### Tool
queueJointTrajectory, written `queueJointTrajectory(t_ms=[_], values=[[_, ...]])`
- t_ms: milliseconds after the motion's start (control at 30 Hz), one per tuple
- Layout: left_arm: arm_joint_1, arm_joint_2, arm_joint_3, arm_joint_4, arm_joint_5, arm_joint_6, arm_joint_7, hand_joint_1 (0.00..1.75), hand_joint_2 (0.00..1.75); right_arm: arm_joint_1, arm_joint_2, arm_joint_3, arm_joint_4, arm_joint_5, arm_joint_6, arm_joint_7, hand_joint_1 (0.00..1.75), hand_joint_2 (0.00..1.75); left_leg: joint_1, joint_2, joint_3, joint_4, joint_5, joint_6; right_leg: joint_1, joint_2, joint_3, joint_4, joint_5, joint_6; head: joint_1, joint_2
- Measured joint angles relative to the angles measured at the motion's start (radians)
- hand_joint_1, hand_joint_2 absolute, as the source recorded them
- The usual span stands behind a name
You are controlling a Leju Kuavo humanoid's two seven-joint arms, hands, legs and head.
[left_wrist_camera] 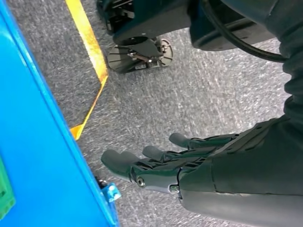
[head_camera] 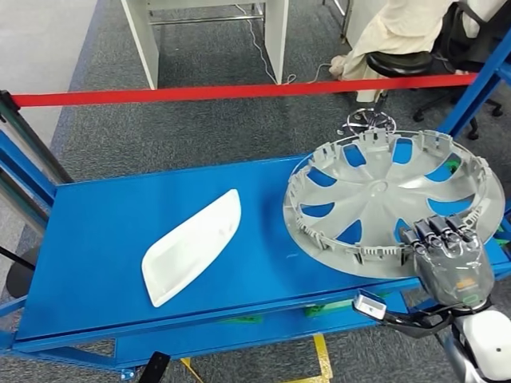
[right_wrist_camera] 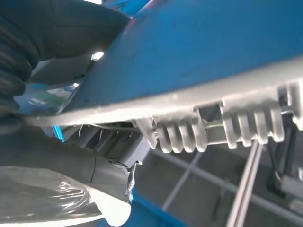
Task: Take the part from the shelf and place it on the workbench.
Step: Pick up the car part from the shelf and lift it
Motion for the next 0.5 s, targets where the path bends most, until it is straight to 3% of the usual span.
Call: queueJointTrajectory(t_ms=[67, 133, 167, 267, 333, 433, 500], values=[[-0.003, -0.004, -0.002, 0.0, -0.003, 0.004, 0.001, 0.0, 1.75, -0.014, 0.005, 0.001, 0.0, 0.017, -0.009, 0.006, 1.75, 1.75, 0.0, 0.001, 0.0, 0.0, 0.001, 0.002, -0.002, 0.0, -0.06, 0.124, -0.056, 0.008, 0.001, 0.0], [-0.003, -0.007, -0.004, 0.0, -0.005, 0.005, 0.002, 0.0, 1.75, -0.018, 0.009, 0.001, 0.0, 0.029, -0.019, 0.006, 1.75, 1.75, 0.0, 0.001, 0.0, 0.0, 0.0, 0.003, -0.004, 0.0, -0.101, 0.203, -0.069, 0.014, 0.001, 0.0], [-0.003, -0.008, -0.005, 0.0, -0.005, 0.006, 0.002, 0.0, 1.75, -0.019, 0.01, -0.001, 0.0, 0.033, -0.024, -0.001, 1.75, 1.75, 0.001, 0.001, 0.001, 0.001, -0.001, 0.002, -0.006, 0.0, -0.096, 0.189, -0.048, 0.017, 0.001, 0.0], [-0.003, -0.011, -0.01, 0.0, -0.007, 0.01, 0.006, 0.0, 1.75, -0.025, 0.016, -0.02, 0.0, 0.036, -0.042, -0.043, 1.75, 1.75, 0.001, -0.002, 0.0, 0.009, -0.007, -0.008, -0.013, 0.0, -0.012, 0.01, 0.043, 0.023, 0.003, 0.0], [-0.003, -0.011, -0.015, 0.0, -0.01, 0.016, 0.011, 0.0, 1.75, -0.039, 0.026, -0.035, 0.002, 0.036, -0.053, -0.065, 1.75, 1.75, -0.003, -0.003, -0.007, 0.017, -0.009, -0.018, -0.013, 0.002, 0.018, -0.05, 0.051, 0.016, 0.002, 0.0], [-0.004, -0.012, -0.02, 0.0, -0.014, 0.035, 0.019, 0.0, 1.75, -0.062, 0.037, -0.05, 0.004, 0.036, -0.059, -0.086, 1.75, 1.75, -0.004, -0.003, -0.012, 0.025, -0.015, -0.027, -0.013, 0.005, 0.02, -0.052, 0.048, -0.003, 0.0, 0.0], [-0.006, -0.014, -0.022, 0.0, -0.015, 0.052, 0.021, 0.0, 1.75, -0.083, 0.041, -0.055, 0.007, 0.036, -0.057, -0.096, 1.75, 1.75, -0.002, -0.002, -0.035, 0.081, -0.052, -0.036, -0.015, 0.003, 0.022, -0.054, 0.049, -0.015, -0.002, 0.0]])
